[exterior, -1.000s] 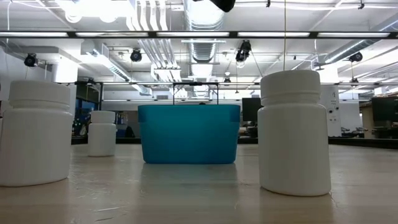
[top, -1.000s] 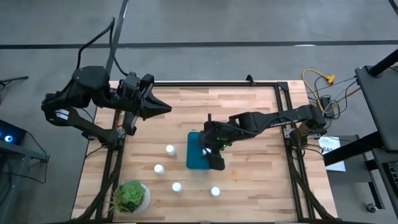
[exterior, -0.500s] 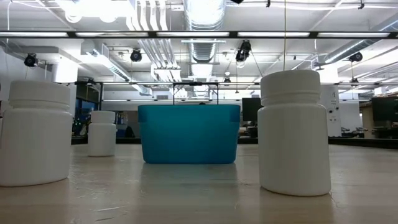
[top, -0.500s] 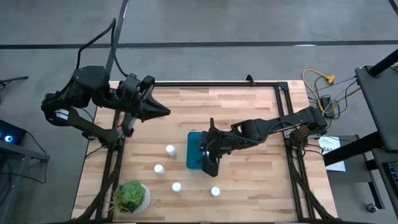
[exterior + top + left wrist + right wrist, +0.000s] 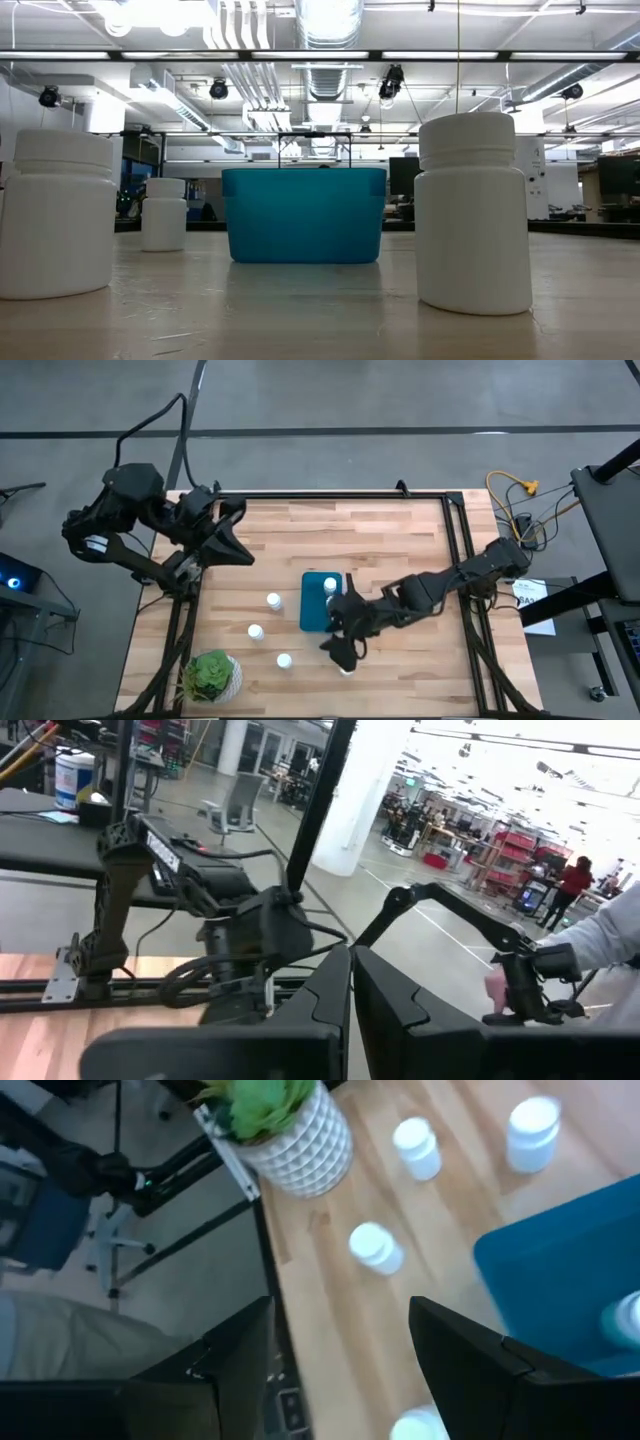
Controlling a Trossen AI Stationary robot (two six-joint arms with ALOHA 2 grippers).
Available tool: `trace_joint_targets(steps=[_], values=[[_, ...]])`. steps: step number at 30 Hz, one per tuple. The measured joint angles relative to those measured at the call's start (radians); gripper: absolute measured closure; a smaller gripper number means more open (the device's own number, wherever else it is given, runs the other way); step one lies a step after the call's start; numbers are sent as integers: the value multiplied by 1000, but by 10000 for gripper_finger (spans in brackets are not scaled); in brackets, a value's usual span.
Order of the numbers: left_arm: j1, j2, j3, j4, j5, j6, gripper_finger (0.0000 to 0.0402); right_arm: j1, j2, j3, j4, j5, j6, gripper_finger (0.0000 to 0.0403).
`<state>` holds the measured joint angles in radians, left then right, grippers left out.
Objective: Pick and place pill bottles into a basket
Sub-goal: Put the pill bottle into the bin
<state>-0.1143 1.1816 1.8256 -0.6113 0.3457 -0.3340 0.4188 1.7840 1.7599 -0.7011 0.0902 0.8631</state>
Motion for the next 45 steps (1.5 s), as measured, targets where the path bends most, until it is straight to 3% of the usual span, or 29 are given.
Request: trace_joint_targets(steps=[5, 14, 20, 25, 35, 45], values=[[1, 2, 0, 0, 0, -11, 402, 50, 0, 0, -14, -1, -9, 179], [1, 6, 0, -1, 1, -27, 402, 126, 0, 0, -116, -13, -194, 179], [1, 11, 0, -2, 1, -28, 402, 133, 1, 0, -242, -8, -237, 179], [1, 11, 0, -2, 0, -27, 402, 128, 17, 0, -222, -9, -294, 179], [1, 11, 0, -3, -2, -27, 402, 131, 153, 51, -251, -69, -375, 179], [1, 27, 0, -5, -1, -26, 402, 130, 359, 285, -465, -37, -477, 179]])
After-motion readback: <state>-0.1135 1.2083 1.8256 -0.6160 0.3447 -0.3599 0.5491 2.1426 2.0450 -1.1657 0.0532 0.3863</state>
